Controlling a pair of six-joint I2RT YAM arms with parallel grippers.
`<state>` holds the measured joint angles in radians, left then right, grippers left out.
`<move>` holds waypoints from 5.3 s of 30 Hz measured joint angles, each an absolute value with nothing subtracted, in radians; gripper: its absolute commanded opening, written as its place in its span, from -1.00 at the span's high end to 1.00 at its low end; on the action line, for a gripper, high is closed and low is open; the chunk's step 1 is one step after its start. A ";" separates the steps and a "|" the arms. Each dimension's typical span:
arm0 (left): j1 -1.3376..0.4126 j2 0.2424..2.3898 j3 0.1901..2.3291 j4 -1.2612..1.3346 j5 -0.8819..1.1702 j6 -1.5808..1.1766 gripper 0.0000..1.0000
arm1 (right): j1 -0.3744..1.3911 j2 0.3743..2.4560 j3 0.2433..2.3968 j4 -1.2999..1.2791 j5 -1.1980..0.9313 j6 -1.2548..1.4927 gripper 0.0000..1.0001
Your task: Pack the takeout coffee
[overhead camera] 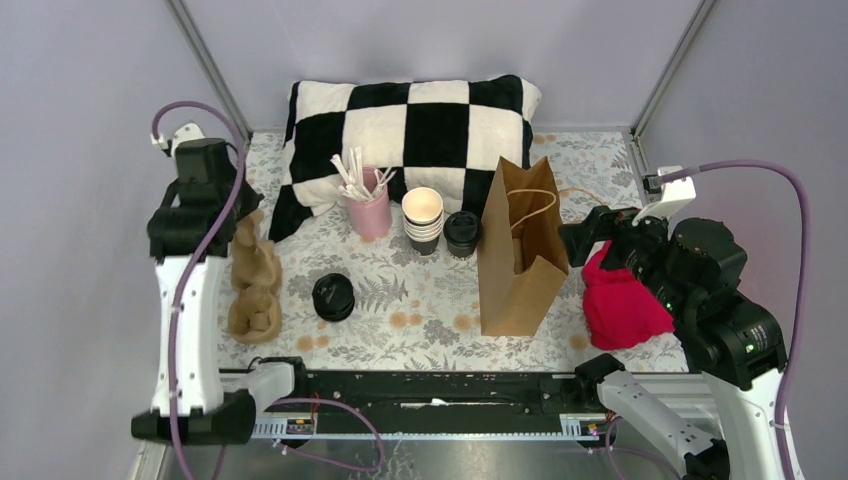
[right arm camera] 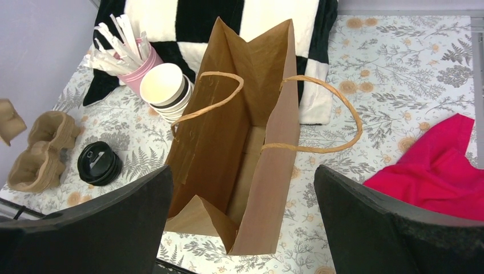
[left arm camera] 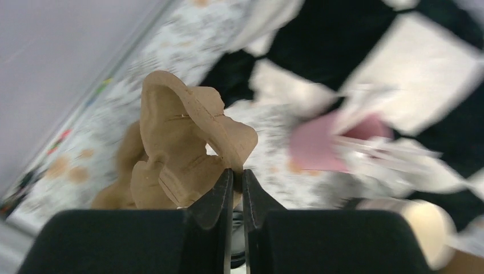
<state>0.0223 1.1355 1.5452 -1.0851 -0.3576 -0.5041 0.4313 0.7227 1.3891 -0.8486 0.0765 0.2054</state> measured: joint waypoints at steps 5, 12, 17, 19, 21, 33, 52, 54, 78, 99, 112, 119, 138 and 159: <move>0.021 1.023 1.579 -0.910 -0.014 -0.506 1.00 | 0.432 0.738 1.406 -0.850 0.096 0.190 -0.99; 0.019 0.997 1.572 -0.513 0.493 -0.620 1.00 | 0.432 0.813 1.517 -0.840 0.037 0.168 -0.99; 0.018 0.999 1.465 -0.105 0.704 -0.859 1.00 | 0.433 0.911 1.617 -0.789 -0.179 0.150 -0.99; 0.018 1.005 1.420 0.058 0.726 -0.986 1.00 | 0.433 0.963 1.635 -0.734 -0.291 0.156 -0.99; 0.018 1.012 1.383 0.190 0.718 -1.110 1.00 | 0.433 1.011 1.635 -0.676 -0.374 0.177 -0.99; 0.018 1.144 1.344 0.451 0.590 -1.708 1.00 | 0.630 1.348 1.633 -0.406 -0.444 0.111 -0.98; 0.044 1.147 1.208 0.605 0.579 -2.069 1.00 | 0.673 1.168 1.123 0.546 -0.553 -0.524 -0.28; 0.044 1.147 1.201 0.611 0.579 -2.071 1.00 | 0.673 1.169 1.123 0.589 -0.574 -0.545 -0.19; 0.036 1.147 1.188 0.690 0.579 -2.078 1.00 | 0.673 1.274 1.245 0.610 -0.676 -0.715 0.33; 0.025 1.074 1.091 0.440 0.621 -1.813 -0.98 | 0.674 1.048 1.216 0.413 -0.293 -0.441 1.00; -0.744 1.138 1.273 -0.192 0.258 -1.025 -0.96 | 0.674 0.920 1.506 -0.165 0.469 -0.199 1.00; -1.215 1.501 1.570 -0.437 -0.152 -0.762 -0.94 | 0.674 0.801 1.506 -0.228 0.494 -0.181 1.00; -1.345 1.673 1.834 -0.664 -0.682 -0.572 -0.76 | 0.674 0.714 1.504 -0.342 0.539 -0.171 1.00; -1.335 1.806 1.888 -0.683 -0.822 -0.457 0.88 | 0.674 0.749 1.714 -0.618 0.435 -0.091 1.00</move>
<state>-1.3350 1.8061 1.8885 -0.6827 -0.8215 -0.4568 0.6743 0.7490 1.7138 -0.6182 0.4347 -0.0910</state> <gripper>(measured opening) 0.141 0.011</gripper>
